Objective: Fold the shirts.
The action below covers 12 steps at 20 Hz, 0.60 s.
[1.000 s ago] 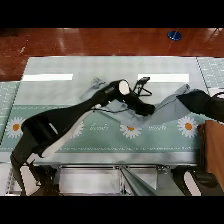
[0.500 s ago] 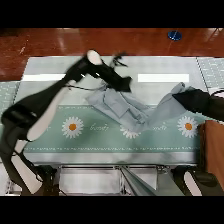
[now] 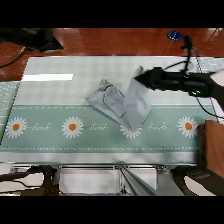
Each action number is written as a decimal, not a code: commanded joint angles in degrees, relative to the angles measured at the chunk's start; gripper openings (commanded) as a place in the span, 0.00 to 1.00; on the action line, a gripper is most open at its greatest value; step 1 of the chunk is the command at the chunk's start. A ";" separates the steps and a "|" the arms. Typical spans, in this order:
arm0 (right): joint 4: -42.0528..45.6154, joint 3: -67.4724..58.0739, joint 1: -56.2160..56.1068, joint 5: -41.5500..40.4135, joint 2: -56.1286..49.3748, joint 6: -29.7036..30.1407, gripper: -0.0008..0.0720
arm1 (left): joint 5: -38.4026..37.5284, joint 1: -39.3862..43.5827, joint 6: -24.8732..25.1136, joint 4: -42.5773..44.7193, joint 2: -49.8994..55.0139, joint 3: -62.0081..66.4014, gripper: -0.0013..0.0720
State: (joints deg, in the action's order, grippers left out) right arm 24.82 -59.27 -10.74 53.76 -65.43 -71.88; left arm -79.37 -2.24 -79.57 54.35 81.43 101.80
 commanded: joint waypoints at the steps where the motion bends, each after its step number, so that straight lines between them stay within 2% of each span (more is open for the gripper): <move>1: -0.81 -10.93 -6.88 -3.50 -17.51 2.16 0.11 | 2.60 -3.54 2.47 5.97 -12.63 -8.87 0.04; 5: -1.57 -19.96 -9.92 -5.40 -30.58 0.94 0.11 | 10.05 -2.34 2.43 5.64 -21.46 -25.35 0.04; 6: -1.57 -21.75 -10.69 -5.97 -32.89 0.94 0.19 | 12.26 -1.44 2.40 5.57 -22.43 -29.11 0.04; 7: -1.62 -23.17 -10.99 -6.40 -34.69 0.79 0.49 | 14.23 -0.33 2.40 5.07 -22.73 -32.65 0.04; 8: -1.42 -24.13 -11.06 -6.40 -35.58 0.83 0.58 | 15.93 0.85 2.43 4.04 -22.51 -35.74 0.04; 10: -1.46 -25.46 -8.55 -3.54 -34.97 -0.59 0.58 | 19.41 2.34 2.43 3.65 -21.99 -40.17 0.04; 12: -0.59 -26.01 -2.91 6.99 -31.32 -1.88 0.58 | 19.67 0.79 2.43 3.91 -21.77 -41.11 0.04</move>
State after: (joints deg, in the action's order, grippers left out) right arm 23.46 -83.15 -17.91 51.35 -97.86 -72.10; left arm -63.44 -1.34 -77.21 58.46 60.16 65.41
